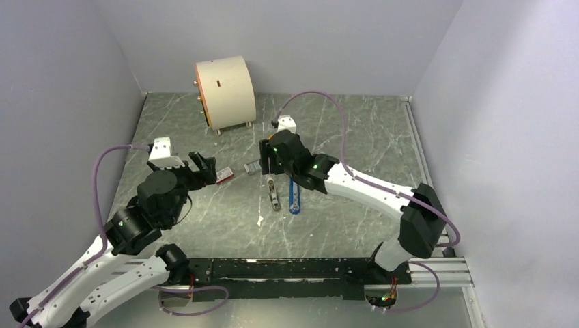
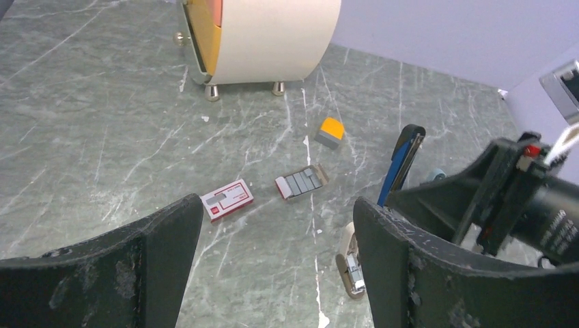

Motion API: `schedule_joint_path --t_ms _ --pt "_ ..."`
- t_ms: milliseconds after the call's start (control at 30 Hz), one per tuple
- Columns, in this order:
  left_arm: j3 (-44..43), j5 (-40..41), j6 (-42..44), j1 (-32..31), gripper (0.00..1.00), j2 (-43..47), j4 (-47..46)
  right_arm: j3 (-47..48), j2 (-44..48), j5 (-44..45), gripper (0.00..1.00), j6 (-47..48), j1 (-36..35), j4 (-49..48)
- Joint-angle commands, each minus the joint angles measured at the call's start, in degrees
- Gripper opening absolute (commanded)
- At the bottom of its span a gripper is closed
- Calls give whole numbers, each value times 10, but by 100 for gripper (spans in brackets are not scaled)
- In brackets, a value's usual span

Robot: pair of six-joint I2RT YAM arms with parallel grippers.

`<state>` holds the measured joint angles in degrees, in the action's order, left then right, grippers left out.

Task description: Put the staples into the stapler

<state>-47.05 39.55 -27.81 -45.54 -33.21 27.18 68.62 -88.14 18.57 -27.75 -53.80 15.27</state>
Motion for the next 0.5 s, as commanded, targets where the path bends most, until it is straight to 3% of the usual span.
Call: schedule_joint_path --t_ms 0,233,467 --pt "5 -16 7 3 86 8 -29 46 -38 -28 67 40 22 -12" --pt "2 -12 -8 3 85 -9 -15 130 -131 -18 69 54 36 -12" --pt "-7 17 -14 3 85 -19 6 209 -239 -35 45 87 38 -4"
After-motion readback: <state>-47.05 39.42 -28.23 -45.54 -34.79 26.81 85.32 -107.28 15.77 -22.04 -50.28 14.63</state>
